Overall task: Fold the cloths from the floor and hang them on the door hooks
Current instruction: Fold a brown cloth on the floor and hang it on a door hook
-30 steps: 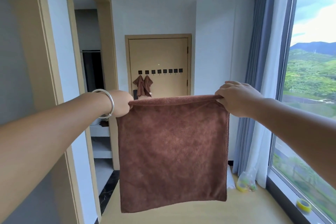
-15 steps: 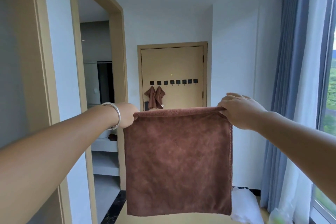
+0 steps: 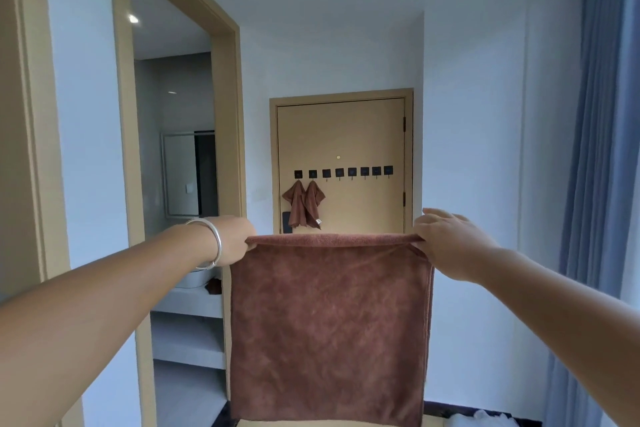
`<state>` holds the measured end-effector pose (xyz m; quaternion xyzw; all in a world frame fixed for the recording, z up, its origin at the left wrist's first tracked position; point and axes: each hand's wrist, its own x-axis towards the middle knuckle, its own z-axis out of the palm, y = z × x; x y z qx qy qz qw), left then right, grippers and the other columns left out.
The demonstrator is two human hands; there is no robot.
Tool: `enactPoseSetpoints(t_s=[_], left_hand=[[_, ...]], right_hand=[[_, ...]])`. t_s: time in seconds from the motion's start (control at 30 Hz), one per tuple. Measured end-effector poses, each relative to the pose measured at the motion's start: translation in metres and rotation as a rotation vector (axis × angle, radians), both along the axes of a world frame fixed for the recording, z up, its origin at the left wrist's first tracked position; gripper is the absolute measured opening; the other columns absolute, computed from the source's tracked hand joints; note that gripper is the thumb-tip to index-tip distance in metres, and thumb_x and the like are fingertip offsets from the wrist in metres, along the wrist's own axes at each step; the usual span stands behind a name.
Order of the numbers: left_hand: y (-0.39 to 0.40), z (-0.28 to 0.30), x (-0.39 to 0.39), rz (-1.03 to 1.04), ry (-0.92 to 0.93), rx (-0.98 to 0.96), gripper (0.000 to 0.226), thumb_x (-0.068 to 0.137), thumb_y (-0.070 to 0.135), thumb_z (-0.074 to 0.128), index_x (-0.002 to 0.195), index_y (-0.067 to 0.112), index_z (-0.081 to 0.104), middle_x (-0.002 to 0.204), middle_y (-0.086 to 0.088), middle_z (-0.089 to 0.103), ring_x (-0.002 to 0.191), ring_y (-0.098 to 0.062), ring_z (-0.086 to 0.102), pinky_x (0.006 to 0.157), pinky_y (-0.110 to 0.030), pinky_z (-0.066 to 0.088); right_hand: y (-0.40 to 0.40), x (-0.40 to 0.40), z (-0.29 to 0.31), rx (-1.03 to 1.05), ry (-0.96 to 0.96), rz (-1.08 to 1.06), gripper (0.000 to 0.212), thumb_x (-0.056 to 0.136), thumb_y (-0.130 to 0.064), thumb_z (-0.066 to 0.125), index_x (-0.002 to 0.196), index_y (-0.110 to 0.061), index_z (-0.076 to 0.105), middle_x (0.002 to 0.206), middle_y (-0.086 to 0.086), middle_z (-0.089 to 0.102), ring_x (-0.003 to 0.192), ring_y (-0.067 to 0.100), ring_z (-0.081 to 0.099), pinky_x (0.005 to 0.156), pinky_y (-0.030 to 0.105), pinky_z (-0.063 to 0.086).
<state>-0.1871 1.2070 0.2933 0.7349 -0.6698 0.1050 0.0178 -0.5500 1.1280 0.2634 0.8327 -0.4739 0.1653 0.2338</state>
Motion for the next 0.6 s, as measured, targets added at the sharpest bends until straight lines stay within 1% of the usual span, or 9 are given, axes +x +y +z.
enactPoseSetpoints(t_s=[0.07, 0.13, 0.2, 0.3, 0.37, 0.47, 0.6], left_hand=[[-0.027, -0.004, 0.006, -0.003, 0.001, 0.009, 0.033, 0.099, 0.019, 0.037, 0.067, 0.018, 0.043, 0.069, -0.001, 0.045, 0.064, -0.019, 0.040, 0.062, -0.031, 0.032], [-0.056, -0.010, 0.012, -0.002, -0.005, 0.024, 0.034, 0.100, 0.020, 0.038, 0.066, 0.018, 0.042, 0.068, 0.000, 0.044, 0.064, -0.018, 0.039, 0.060, -0.029, 0.031], [-0.088, -0.015, 0.021, 0.007, -0.020, 0.045, 0.035, 0.101, 0.022, 0.038, 0.066, 0.018, 0.042, 0.067, 0.001, 0.043, 0.063, -0.018, 0.039, 0.057, -0.029, 0.029], [-0.141, -0.017, 0.038, -0.002, -0.028, 0.056, 0.035, 0.099, 0.022, 0.038, 0.066, 0.018, 0.043, 0.068, 0.000, 0.043, 0.061, -0.017, 0.038, 0.057, -0.029, 0.029], [-0.179, -0.016, 0.051, -0.017, -0.023, 0.055, 0.034, 0.099, 0.021, 0.038, 0.065, 0.018, 0.044, 0.067, 0.001, 0.043, 0.060, -0.015, 0.038, 0.056, -0.028, 0.030], [-0.237, -0.014, 0.073, -0.035, -0.010, 0.057, 0.033, 0.097, 0.018, 0.037, 0.065, 0.018, 0.044, 0.069, 0.000, 0.043, 0.061, -0.017, 0.039, 0.058, -0.029, 0.032], [-0.301, -0.014, 0.097, -0.045, 0.014, 0.050, 0.034, 0.099, 0.019, 0.038, 0.065, 0.019, 0.046, 0.066, 0.001, 0.043, 0.056, -0.014, 0.037, 0.055, -0.027, 0.031]], right_hand=[[-0.028, 0.005, -0.003, 0.008, 0.013, -0.005, 0.033, 0.102, -0.042, 0.031, 0.113, -0.027, 0.059, 0.132, -0.013, 0.051, 0.144, 0.013, 0.021, 0.114, 0.033, 0.024], [-0.056, 0.013, -0.005, 0.011, 0.036, -0.015, 0.034, 0.102, -0.042, 0.031, 0.114, -0.028, 0.059, 0.134, -0.014, 0.050, 0.145, 0.012, 0.019, 0.115, 0.032, 0.022], [-0.084, 0.024, -0.007, 0.007, 0.064, -0.024, 0.034, 0.102, -0.042, 0.030, 0.112, -0.028, 0.059, 0.131, -0.014, 0.051, 0.143, 0.012, 0.022, 0.114, 0.032, 0.024], [-0.130, 0.043, -0.009, -0.018, 0.095, -0.032, 0.033, 0.101, -0.043, 0.031, 0.108, -0.028, 0.059, 0.121, -0.014, 0.053, 0.134, 0.010, 0.032, 0.109, 0.029, 0.029], [-0.163, 0.055, -0.008, -0.019, 0.112, -0.048, 0.034, 0.101, -0.043, 0.030, 0.108, -0.028, 0.060, 0.118, -0.015, 0.053, 0.132, 0.009, 0.033, 0.108, 0.029, 0.030], [-0.211, 0.072, -0.005, -0.005, 0.122, -0.075, 0.036, 0.101, -0.045, 0.028, 0.104, -0.029, 0.060, 0.111, -0.015, 0.053, 0.127, 0.009, 0.037, 0.106, 0.029, 0.033], [-0.270, 0.095, -0.002, -0.013, 0.122, -0.086, 0.035, 0.101, -0.045, 0.028, 0.102, -0.028, 0.060, 0.110, -0.014, 0.052, 0.125, 0.008, 0.038, 0.102, 0.027, 0.035]])
